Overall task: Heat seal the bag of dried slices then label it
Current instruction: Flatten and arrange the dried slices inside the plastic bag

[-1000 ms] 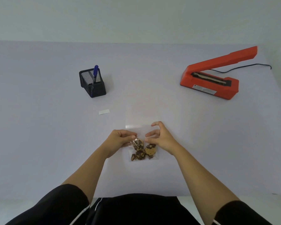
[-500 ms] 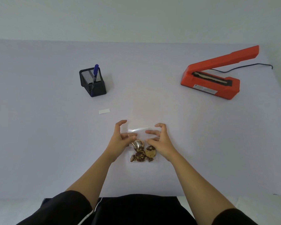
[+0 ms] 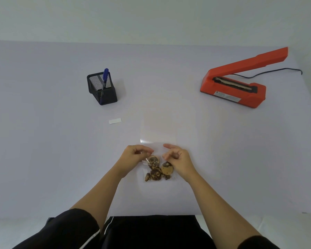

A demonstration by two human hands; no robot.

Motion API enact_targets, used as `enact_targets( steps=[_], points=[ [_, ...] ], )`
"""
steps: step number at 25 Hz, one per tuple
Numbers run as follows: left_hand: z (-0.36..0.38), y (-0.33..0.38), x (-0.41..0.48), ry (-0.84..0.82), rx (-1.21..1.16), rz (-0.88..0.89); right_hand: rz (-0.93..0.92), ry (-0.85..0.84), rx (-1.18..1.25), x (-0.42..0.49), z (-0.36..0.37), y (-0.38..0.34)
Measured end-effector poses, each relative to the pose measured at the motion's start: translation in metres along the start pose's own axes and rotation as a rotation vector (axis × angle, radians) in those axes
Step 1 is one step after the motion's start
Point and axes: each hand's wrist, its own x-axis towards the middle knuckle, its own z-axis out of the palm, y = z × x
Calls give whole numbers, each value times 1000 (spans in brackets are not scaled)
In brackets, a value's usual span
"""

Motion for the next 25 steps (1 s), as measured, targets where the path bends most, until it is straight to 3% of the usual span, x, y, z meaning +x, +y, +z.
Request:
enact_targets(
  steps=[4, 18, 25],
  points=[
    [-4, -5, -1, -61, 90, -45, 60, -144, -64, 0, -3, 0],
    [-11, -7, 7, -153, 266, -89, 73, -110, -100, -3, 1, 7],
    [2, -7, 3, 35, 518, 133, -138, -5, -420, -2, 3, 6]
  ],
)
